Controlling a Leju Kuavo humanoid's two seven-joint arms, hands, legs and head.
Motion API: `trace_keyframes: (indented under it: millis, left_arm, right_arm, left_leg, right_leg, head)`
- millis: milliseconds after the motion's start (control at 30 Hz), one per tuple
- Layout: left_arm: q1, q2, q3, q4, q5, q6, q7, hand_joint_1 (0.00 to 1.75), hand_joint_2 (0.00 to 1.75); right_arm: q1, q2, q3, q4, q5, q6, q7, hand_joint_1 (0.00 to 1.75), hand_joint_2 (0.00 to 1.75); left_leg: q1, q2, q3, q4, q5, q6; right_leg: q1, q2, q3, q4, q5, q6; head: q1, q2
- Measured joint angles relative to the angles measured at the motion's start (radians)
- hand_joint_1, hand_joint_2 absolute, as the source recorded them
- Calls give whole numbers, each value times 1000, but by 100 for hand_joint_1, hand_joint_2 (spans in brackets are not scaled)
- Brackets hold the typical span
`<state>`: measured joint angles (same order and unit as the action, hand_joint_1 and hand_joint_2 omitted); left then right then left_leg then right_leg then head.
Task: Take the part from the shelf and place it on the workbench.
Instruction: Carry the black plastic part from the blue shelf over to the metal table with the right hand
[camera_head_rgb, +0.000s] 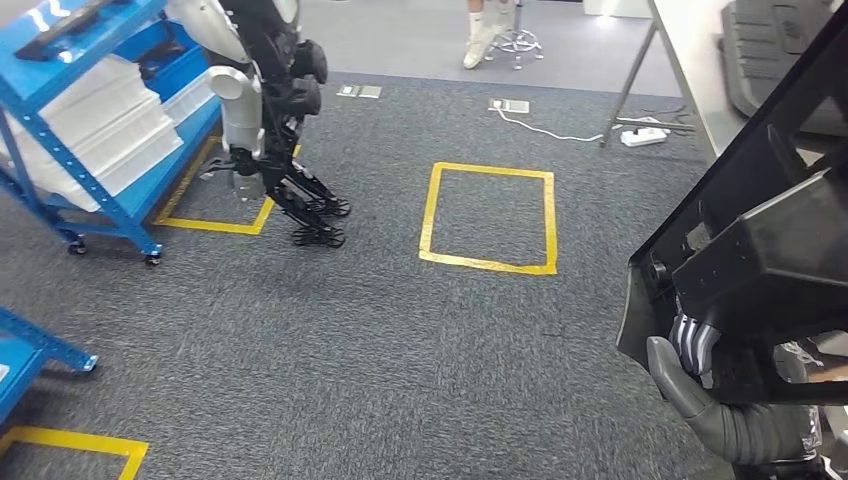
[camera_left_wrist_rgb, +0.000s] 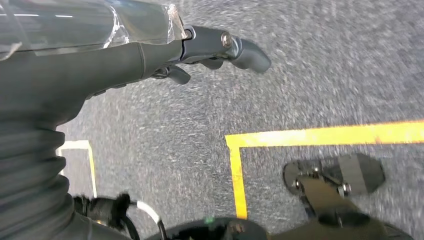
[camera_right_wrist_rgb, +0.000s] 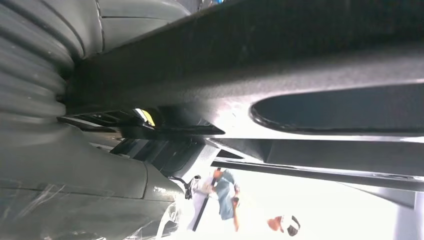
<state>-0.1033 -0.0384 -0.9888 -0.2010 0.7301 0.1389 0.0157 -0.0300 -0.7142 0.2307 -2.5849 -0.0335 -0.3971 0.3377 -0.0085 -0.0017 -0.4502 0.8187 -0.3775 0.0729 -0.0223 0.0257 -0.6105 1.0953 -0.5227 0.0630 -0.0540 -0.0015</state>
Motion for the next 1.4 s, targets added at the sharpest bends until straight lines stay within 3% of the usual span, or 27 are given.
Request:
trace_keyframes:
  millis: [67, 100, 133, 200, 267, 333, 400, 467, 533, 567, 600, 667, 733, 800, 867, 933, 1000, 1033, 1067, 1100, 1133, 1167, 1233, 1267, 1300, 1367, 1400]
  left_arm:
    - [2, 0, 0, 0, 0, 0, 4, 0, 175]
    - [3, -1, 0, 0, 0, 0, 7, 0, 175]
    - [3, -1, 0, 0, 0, 0, 9, 0, 175]
    - [1, -1, 0, 0, 0, 4, 10, 0, 175]
    - [1, 1, 0, 0, 0, 11, 10, 0, 175]
    - [1, 2, 0, 0, 0, 19, 9, 0, 175]
    - [1, 2, 0, 0, 0, 30, 9, 0, 175]
    - [0, 1, 0, 0, 0, 34, 8, 0, 175]
    - [2, 0, 0, 0, -1, 34, 9, 0, 175]
    - [3, 0, 0, 0, -1, 34, 9, 0, 175]
    - [4, 0, 0, 0, -1, 34, 10, 0, 175]
    - [4, 0, 0, 0, -1, 34, 10, 0, 175]
    - [2, -1, 0, 0, -1, 33, 12, 0, 175]
    - [1, -2, 0, 0, -1, 32, 13, 0, 175]
    - [1, -3, 0, 0, -1, 31, 13, 0, 175]
    - [1, -4, 0, 0, -1, 31, 12, 0, 175]
    - [1, -4, 0, 0, -1, 33, 12, 0, 175]
    - [1, -4, 0, 0, -1, 32, 12, 0, 175]
    - [2, -4, 0, 0, -1, 30, 12, 0, 175]
    - [3, -5, 0, 0, -1, 28, 12, 0, 175]
    - [3, -5, 0, 0, -1, 26, 11, 0, 175]
    - [3, -5, 0, 0, -1, 25, 11, 0, 175]
    - [1, -4, 0, 0, -1, 31, 10, 0, 175]
    - [1, -3, 0, 0, -1, 34, 10, 0, 175]
    - [1, -3, 0, 0, -1, 38, 9, 0, 175]
    - [2, -2, 0, 0, 0, 49, 9, 0, 175]
    - [2, -3, 0, 0, 0, 58, 9, 0, 175]
  right_arm:
    - [2, 0, 0, 0, 0, 0, 0, 175, 175]
    - [3, 0, 0, 0, 0, 0, 0, 175, 175]
    - [4, 0, 0, 0, 0, 1, 0, 175, 175]
    - [5, 1, 0, 0, 0, 2, 0, 175, 175]
    - [5, 1, 0, 0, 1, 3, 0, 175, 175]
    - [6, 2, 0, 0, 2, 5, 0, 175, 175]
    - [7, 3, 0, 0, 2, 6, -1, 175, 175]
    - [7, 3, 0, 0, 2, 6, -1, 175, 175]
    - [7, 3, 0, 0, 2, 7, -1, 175, 175]
    - [8, 4, 0, 0, 2, 7, -1, 175, 175]
    - [8, 4, 0, 0, 2, 8, -1, 175, 175]
    - [8, 4, 0, 0, 2, 8, -1, 175, 175]
    - [7, 4, 0, 0, 3, 8, -1, 175, 175]
    - [8, 5, 0, 0, 4, 9, -1, 175, 175]
    - [8, 6, 0, 0, 4, 10, -1, 175, 175]
    - [8, 6, 0, 0, 5, 10, -1, 175, 175]
    - [8, 7, 1, 0, 5, 10, -1, 175, 175]
    - [8, 7, 1, 0, 6, 10, -1, 175, 175]
    - [8, 7, 1, 0, 6, 10, -1, 175, 175]
    - [8, 7, 2, 0, 6, 9, -1, 175, 175]
    - [8, 7, 2, 0, 6, 9, -1, 175, 175]
    - [8, 7, 2, 0, 6, 9, -1, 175, 175]
    - [7, 7, 2, 0, 6, 9, -1, 175, 175]
    - [6, 8, 2, 0, 6, 8, -1, 175, 175]
    - [6, 8, 2, 0, 6, 8, -1, 175, 175]
    - [5, 9, 2, 0, 5, 7, -1, 175, 175]
    - [5, 9, 2, 0, 6, 6, -1, 175, 175]
  left_leg:
    - [1, 24, -2, 0, 0, 0]
    - [2, 36, -2, 1, 0, -1]
    - [4, 47, -1, 2, -1, -3]
    - [5, 66, 0, 9, -8, -13]
    - [2, 81, 0, 20, -15, -25]
    - [4, 98, -1, 25, -15, -32]
    - [10, 80, -14, 55, -38, -38]
    - [14, 35, -69, 177, -107, -43]
    - [13, 15, -147, 345, -175, -42]
    - [11, 12, -172, 394, -185, -39]
    - [9, 9, -176, 398, -173, -33]
    - [1, -10, -125, 274, -97, -18]
    - [-5, -65, -49, 102, -20, -6]
    - [-9, -93, -14, 20, 5, -10]
    - [-9, -68, -10, 6, 7, -15]
    - [-7, -40, -8, -3, 12, -10]
    - [-6, -14, -9, -6, 15, -5]
    - [-5, -1, -11, -6, 15, -4]
    - [-4, 12, -12, -6, 15, -4]
    - [-1, 24, -13, -6, 15, -4]
    - [3, 36, -13, -5, 14, -6]
    - [8, 47, -12, -3, 12, -9]
    - [11, 64, -13, 10, 4, -23]
    - [11, 71, -13, 17, 0, -29]
    - [10, 78, -14, 23, -1, -34]
    - [14, 96, -14, 26, 0, -38]
    - [17, 92, -18, 35, -10, -41]
  right_leg:
    - [-2, -12, -47, 107, -37, 4]
    - [-4, -17, -39, 97, -24, 7]
    - [-7, -26, -8, 42, 5, 10]
    - [-12, -72, 85, -127, 72, 20]
    - [-14, -99, 136, -224, 103, 16]
    - [-11, -79, 135, -235, 110, -1]
    - [-9, -58, 131, -238, 117, -14]
    - [-8, -41, 130, -245, 123, -25]
    - [-4, -20, 129, -249, 127, -31]
    - [-2, -8, 129, -249, 128, -32]
    - [0, 6, 130, -249, 128, -33]
    - [0, 32, 133, -250, 129, -32]
    - [-1, 57, 131, -249, 130, -31]
    - [-2, 84, 120, -248, 134, -26]
    - [-5, 104, 112, -245, 137, -19]
    - [-3, 66, 88, -193, 100, -15]
    - [2, 8, 23, -44, 15, -10]
    - [2, -4, -14, 38, -22, -7]
    - [1, -10, -40, 96, -42, -3]
    - [-1, -14, -45, 111, -40, 0]
    - [-3, -19, -27, 81, -18, 5]
    - [-6, -31, 10, 13, 17, 11]
    - [-16, -83, 98, -151, 82, 25]
    - [-18, -98, 125, -204, 100, 25]
    - [-19, -104, 136, -231, 108, 22]
    - [-15, -77, 133, -239, 114, 5]
    - [-13, -67, 133, -242, 117, -2]
  head:
    - [0, 0]
    - [0, 0]
    - [0, 0]
    - [0, 0]
    - [-1, 0]
    - [-3, 0]
    - [-2, 0]
    - [-3, 0]
    - [-2, 0]
    - [-2, 0]
    - [-2, 0]
    - [-2, 0]
    - [-2, 0]
    - [-2, 0]
    - [-1, 0]
    - [0, 0]
    - [0, 0]
    - [0, 0]
    - [0, 0]
    - [0, 0]
    - [0, 0]
    - [0, 0]
    - [0, 0]
    - [-1, 0]
    - [-1, 0]
    - [-2, 0]
    - [-2, 0]
